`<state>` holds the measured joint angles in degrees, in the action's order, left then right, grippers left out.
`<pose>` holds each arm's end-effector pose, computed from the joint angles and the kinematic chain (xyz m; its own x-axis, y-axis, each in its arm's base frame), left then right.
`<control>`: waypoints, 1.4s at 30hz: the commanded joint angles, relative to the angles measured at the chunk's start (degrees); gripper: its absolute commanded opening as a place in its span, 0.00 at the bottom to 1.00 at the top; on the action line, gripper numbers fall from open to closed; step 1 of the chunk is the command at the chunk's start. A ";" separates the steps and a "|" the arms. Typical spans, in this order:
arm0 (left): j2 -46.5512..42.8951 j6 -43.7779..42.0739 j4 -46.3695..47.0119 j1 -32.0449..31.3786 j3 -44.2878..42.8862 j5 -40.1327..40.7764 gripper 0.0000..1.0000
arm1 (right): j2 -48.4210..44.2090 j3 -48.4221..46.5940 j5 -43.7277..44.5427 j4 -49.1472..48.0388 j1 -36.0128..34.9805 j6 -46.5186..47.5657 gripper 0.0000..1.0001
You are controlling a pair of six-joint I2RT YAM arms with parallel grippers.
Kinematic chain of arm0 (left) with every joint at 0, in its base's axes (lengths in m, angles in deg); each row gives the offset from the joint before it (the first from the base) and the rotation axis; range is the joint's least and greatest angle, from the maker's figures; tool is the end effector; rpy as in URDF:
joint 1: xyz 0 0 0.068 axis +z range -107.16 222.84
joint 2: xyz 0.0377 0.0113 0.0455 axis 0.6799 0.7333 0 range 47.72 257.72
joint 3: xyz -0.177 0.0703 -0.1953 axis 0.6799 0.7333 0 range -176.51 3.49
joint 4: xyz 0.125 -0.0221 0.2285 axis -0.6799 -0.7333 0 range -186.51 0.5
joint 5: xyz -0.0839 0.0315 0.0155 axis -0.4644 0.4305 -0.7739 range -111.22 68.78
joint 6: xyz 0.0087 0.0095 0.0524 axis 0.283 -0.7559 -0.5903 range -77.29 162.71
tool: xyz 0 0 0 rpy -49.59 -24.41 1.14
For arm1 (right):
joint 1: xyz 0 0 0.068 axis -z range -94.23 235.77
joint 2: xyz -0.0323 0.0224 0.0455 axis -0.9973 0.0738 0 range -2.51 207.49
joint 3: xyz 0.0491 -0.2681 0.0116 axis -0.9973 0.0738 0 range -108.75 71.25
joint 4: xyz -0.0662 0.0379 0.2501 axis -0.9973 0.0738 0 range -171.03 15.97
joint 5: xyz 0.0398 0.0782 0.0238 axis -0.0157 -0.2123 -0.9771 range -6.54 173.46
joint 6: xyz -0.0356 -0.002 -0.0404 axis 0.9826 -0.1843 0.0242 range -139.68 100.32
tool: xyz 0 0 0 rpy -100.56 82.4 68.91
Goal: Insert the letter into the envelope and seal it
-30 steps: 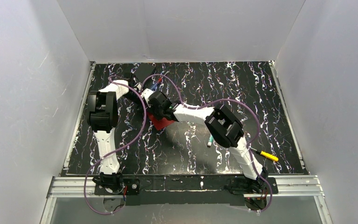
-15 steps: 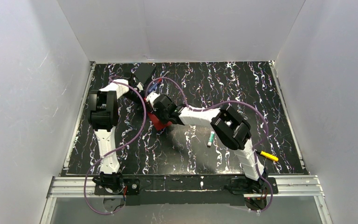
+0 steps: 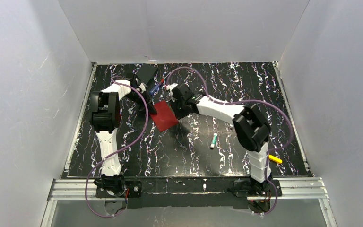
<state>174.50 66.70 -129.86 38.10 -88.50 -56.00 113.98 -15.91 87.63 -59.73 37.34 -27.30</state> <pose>0.4367 -0.0566 0.1346 -0.9669 -0.2550 -0.0099 -0.1966 0.7692 -0.6079 0.3007 0.3351 0.1974 -0.6033 -0.4810 -0.6362 -0.6413 0.7668 0.0284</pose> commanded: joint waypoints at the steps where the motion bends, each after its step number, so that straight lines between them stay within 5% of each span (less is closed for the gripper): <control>1: -7.68 -0.25 0.11 -0.19 -2.20 -0.81 0.14 | -10.04 0.34 -0.91 4.73 2.36 -6.88 0.41; 11: -26.23 -0.27 -0.74 -0.19 5.71 8.68 0.61 | -22.63 10.89 20.28 22.30 7.64 -22.84 0.67; 15: -34.29 -1.75 -0.12 -0.19 11.01 20.43 0.98 | -26.03 16.55 21.69 24.44 7.86 -27.18 0.82; 19: -38.76 -2.78 -1.60 0.21 13.23 35.46 0.98 | -28.42 22.08 19.80 22.15 8.32 -31.56 0.83; 22: -40.25 -0.12 -2.92 1.12 13.86 42.05 0.98 | -28.72 24.78 18.16 20.04 8.58 -32.22 0.75; 26: -42.55 1.70 -1.73 3.42 15.49 37.25 0.98 | -27.49 26.57 13.59 17.45 8.87 -32.77 0.58; 37: -44.41 1.47 5.49 3.42 21.18 19.21 0.98 | -21.37 28.33 10.96 16.74 8.87 -35.00 0.55; 42: -43.99 1.75 7.86 2.59 21.98 13.26 0.98 | -19.91 28.33 12.12 15.14 8.87 -35.32 0.46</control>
<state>132.47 68.05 -124.90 41.56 -67.05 -35.17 93.74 12.27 98.95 -42.55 46.02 -61.31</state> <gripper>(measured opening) 0.982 0.495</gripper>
